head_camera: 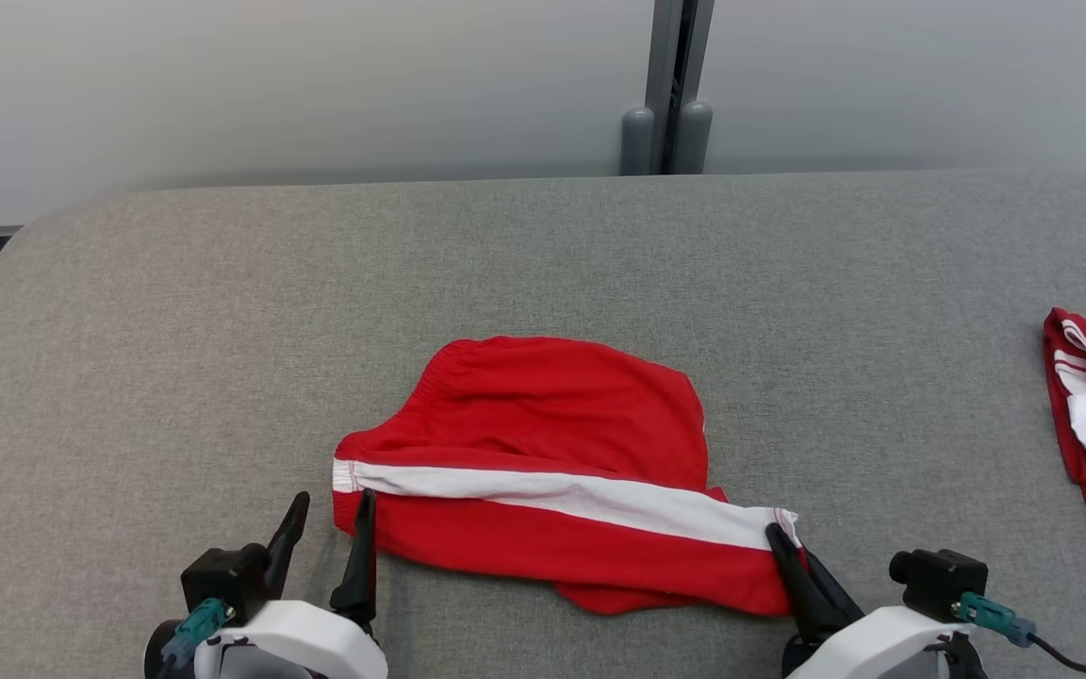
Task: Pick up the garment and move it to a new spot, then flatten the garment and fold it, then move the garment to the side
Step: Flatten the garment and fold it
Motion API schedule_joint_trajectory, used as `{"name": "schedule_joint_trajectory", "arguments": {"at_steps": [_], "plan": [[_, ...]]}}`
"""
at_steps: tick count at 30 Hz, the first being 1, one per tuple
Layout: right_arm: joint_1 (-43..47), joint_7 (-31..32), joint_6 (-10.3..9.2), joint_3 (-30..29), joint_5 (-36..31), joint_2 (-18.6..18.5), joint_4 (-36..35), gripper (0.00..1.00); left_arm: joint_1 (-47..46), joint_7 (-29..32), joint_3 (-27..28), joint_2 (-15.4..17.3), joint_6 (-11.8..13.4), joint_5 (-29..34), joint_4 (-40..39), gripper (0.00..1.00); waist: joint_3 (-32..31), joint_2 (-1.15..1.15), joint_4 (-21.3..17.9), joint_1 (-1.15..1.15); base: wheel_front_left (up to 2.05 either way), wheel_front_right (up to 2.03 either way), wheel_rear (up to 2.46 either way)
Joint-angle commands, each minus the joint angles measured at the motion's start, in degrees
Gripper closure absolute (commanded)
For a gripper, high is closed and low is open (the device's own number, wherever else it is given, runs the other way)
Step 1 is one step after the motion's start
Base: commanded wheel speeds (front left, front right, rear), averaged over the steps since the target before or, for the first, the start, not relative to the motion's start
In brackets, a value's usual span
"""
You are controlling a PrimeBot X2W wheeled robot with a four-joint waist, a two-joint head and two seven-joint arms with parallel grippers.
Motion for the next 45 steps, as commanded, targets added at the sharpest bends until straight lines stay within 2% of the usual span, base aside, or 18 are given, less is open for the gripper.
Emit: {"name": "schedule_joint_trajectory", "arguments": {"at_steps": [1, 6, 16, 20, 23, 26, 27, 30, 31, 32, 33, 34, 36, 37, 38, 45], "plan": [[-0.1, 0.0, 0.00, -0.1, -0.5, -0.1, -0.2, 1.00, -2.0, -0.1, -0.4, 0.3, -0.6, -0.9, 1.3, 0.00, 0.3, 0.00, -0.2, 0.00, 0.00, 0.00, 0.00], [-0.6, 0.0, 0.00, 0.1, -0.9, 0.1, -0.4, 1.00, -4.4, -0.1, -0.7, 0.3, -1.5, -2.6, 5.1, 0.00, 1.0, 0.00, -0.6, 0.00, 0.00, 0.00, 0.00], [-0.9, 0.0, 0.00, 0.1, -1.4, 0.2, -0.3, 1.00, -8.6, -0.1, -1.2, 0.3, -4.9, -10.2, 11.6, 0.00, 2.1, 0.00, -1.4, 0.00, 0.00, 0.00, 0.00], [-0.9, 0.0, 0.00, 0.0, -1.5, 0.2, -0.2, 1.00, -9.3, -0.1, -3.8, 0.4, -5.2, -12.3, 10.6, 0.00, 2.4, 0.00, -1.4, 0.00, 0.00, 0.00, 0.00], [-1.1, 0.0, 0.00, 0.0, -1.6, 0.3, -0.2, 1.00, -9.1, -0.1, -5.9, 1.7, -5.2, -13.9, 8.8, 0.00, 2.5, 0.00, -1.4, 0.00, 0.00, 0.00, 0.00], [-1.2, 0.0, 0.00, 0.0, -1.6, 0.3, -0.2, 1.00, -8.4, 0.0, -6.5, 2.2, -5.2, -14.6, 7.3, 0.00, 2.6, 0.00, -1.4, 0.00, 0.00, 0.00, 0.00], [-1.2, 0.0, 0.00, 0.0, -1.6, 0.3, -0.2, 1.00, -8.3, 0.0, -6.7, 2.3, -5.2, -14.7, 7.0, 0.04, 2.6, 0.00, -1.4, 0.00, 0.00, 0.00, 0.00], [-1.1, 0.0, 0.00, -0.1, -1.6, 0.3, 0.0, 1.00, -8.0, 0.0, -6.9, 2.8, -5.2, -15.1, 6.7, 0.05, 2.6, 0.00, -1.3, 0.00, 0.00, 0.00, 0.00], [-1.1, 0.0, 0.00, -0.2, -1.6, 0.3, 0.1, 1.00, -7.8, 0.0, -7.0, 2.7, -5.2, -15.3, 6.8, 0.09, 2.6, 0.00, -1.3, 0.00, 0.00, 0.00, 0.00], [-1.1, 0.0, -0.01, -0.2, -1.6, 0.3, 0.1, 1.00, -7.8, 0.0, -7.4, 2.8, -5.2, -15.3, 7.0, 0.21, 2.6, 0.00, -1.3, 0.00, 0.00, 0.00, 0.00], [-1.1, 0.0, 0.00, -0.3, -1.7, 0.3, 0.2, 1.00, -7.8, 0.0, -7.6, 2.8, -5.2, -15.4, 7.0, 0.29, 2.7, 0.00, -1.3, 0.00, 0.00, 0.00, 0.00], [-1.1, 0.0, 0.00, -0.3, -1.7, 0.3, 0.2, 1.00, -7.9, 0.0, -7.7, 2.9, -5.2, -15.6, 7.0, 0.46, 2.7, 0.00, -1.3, 0.00, 0.00, 0.00, 0.00], [-1.3, 0.0, 0.00, -0.4, -1.7, 0.3, 0.2, 1.00, -8.0, 0.0, -7.8, 3.1, -5.2, -15.8, 6.8, 0.65, 2.7, 0.00, -1.2, 0.00, 0.00, 0.00, 0.00], [-1.3, 0.0, 0.00, -0.5, -1.7, 0.3, 0.2, 1.00, -8.0, 0.0, -7.6, 3.1, -5.2, -15.8, 6.6, 0.89, 2.7, 0.00, -1.2, 0.00, 0.00, 0.00, 0.00], [-1.4, 0.0, 0.00, -0.7, -1.7, 0.3, 0.1, 1.00, -7.9, 0.0, -7.5, 3.2, -5.2, -15.8, 6.4, 1.00, 2.8, 0.00, -1.2, 0.00, 0.00, 0.00, 0.00], [-1.4, 0.0, 0.00, -1.5, -2.4, 0.4, -0.4, 1.00, -6.9, 0.0, -6.3, 3.1, -5.2, -14.6, 4.8, 1.00, 2.5, 0.00, -1.1, 0.00, 0.00, 0.00, 0.00]]}}
